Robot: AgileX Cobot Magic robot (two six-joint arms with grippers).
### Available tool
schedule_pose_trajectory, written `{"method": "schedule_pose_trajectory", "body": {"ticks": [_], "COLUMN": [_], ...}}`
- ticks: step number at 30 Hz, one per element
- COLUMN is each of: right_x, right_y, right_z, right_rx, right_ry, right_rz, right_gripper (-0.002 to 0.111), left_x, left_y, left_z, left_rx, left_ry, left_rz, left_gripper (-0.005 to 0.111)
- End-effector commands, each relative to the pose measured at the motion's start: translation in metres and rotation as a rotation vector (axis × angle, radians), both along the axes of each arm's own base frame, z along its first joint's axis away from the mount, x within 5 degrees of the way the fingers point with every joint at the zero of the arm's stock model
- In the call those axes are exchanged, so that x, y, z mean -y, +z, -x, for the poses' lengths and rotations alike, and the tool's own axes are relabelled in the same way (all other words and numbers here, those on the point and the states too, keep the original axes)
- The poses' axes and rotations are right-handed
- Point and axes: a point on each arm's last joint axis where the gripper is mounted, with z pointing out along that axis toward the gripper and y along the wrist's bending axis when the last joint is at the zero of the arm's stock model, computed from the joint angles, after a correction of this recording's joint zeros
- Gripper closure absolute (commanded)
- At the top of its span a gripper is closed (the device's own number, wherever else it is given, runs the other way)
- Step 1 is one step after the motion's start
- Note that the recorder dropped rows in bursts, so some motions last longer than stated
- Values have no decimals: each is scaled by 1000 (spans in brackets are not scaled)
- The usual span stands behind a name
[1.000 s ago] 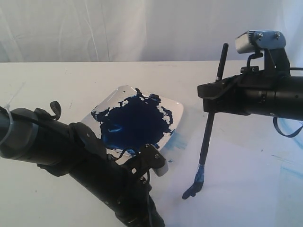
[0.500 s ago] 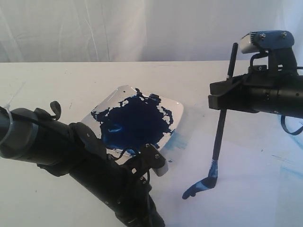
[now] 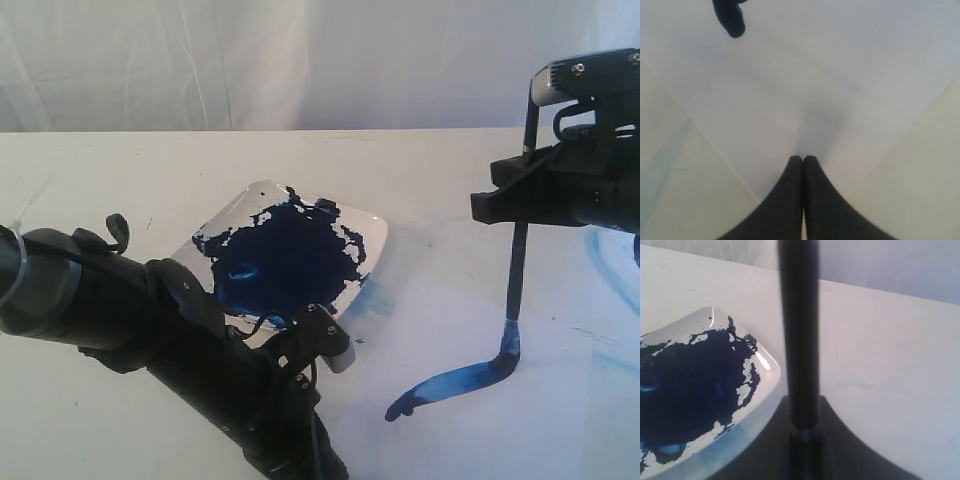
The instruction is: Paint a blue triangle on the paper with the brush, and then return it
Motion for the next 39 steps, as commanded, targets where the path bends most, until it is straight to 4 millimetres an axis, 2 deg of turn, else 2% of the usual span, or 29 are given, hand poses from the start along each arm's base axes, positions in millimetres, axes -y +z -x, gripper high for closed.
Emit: {"method": "schedule_pose_trajectory", "body": {"ticks": [1, 11, 15, 18, 23, 30, 39], "right_x": [3, 0, -8, -16, -23, -25, -19], "right_y": [7, 39, 50, 51, 42, 26, 41], "right_z": [3, 26, 40, 47, 50, 55, 71], "right_rx": [35, 129, 131, 108, 45, -18, 20], "right_ry": [1, 89, 214, 309, 336, 203, 15], "right_rz": [15, -108, -217, -275, -303, -281, -304], "right_gripper": [108, 108, 108, 108, 108, 108, 108], "left_x": [0, 0, 0, 0, 0, 0, 0], "left_y": [-3, -3, -3, -3, -3, -3, -3], "left_z": [3, 3, 3, 3, 4, 4, 4], "left_rx": [-16, -19, -20, -21, -22, -25, -25], "left_ry": [-9, -11, -10, -8, -10, -9, -9], "left_rz": [-7, -6, -5, -4, -4, -4, -4], "left_gripper": [107, 107, 107, 107, 107, 107, 107]}}
